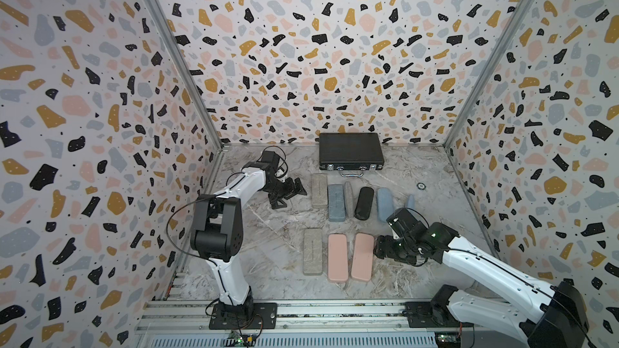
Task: Close the glasses case
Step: Place the glasses case at the center of the board, then pick up the glasses case at the center of the board.
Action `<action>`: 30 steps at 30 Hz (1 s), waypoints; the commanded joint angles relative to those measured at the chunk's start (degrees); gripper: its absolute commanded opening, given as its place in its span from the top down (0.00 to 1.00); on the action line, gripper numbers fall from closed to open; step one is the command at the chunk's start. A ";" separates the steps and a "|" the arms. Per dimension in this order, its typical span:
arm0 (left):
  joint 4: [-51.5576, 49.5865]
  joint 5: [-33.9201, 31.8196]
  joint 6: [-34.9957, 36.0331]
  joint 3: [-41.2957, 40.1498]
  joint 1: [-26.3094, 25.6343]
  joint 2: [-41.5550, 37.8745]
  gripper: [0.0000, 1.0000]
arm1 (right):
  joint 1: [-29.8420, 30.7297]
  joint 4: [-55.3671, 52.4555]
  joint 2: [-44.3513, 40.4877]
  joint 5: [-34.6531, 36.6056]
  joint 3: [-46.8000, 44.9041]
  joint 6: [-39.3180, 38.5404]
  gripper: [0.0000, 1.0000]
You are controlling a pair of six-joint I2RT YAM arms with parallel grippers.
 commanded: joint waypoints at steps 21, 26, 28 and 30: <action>-21.21 -21.55 9.07 38.32 -13.02 24.83 0.01 | -12.69 -0.55 3.96 -5.51 2.10 -12.35 0.14; -21.80 -22.46 8.62 41.26 -14.50 26.73 0.01 | -14.17 0.08 3.87 -6.50 1.07 -13.04 0.14; -21.93 -22.37 8.30 42.20 -14.82 27.33 0.01 | -14.47 0.44 3.87 -6.82 0.69 -13.15 0.14; -22.16 -22.37 8.08 42.96 -15.14 27.86 0.01 | -14.82 0.94 3.90 -7.23 0.15 -13.24 0.14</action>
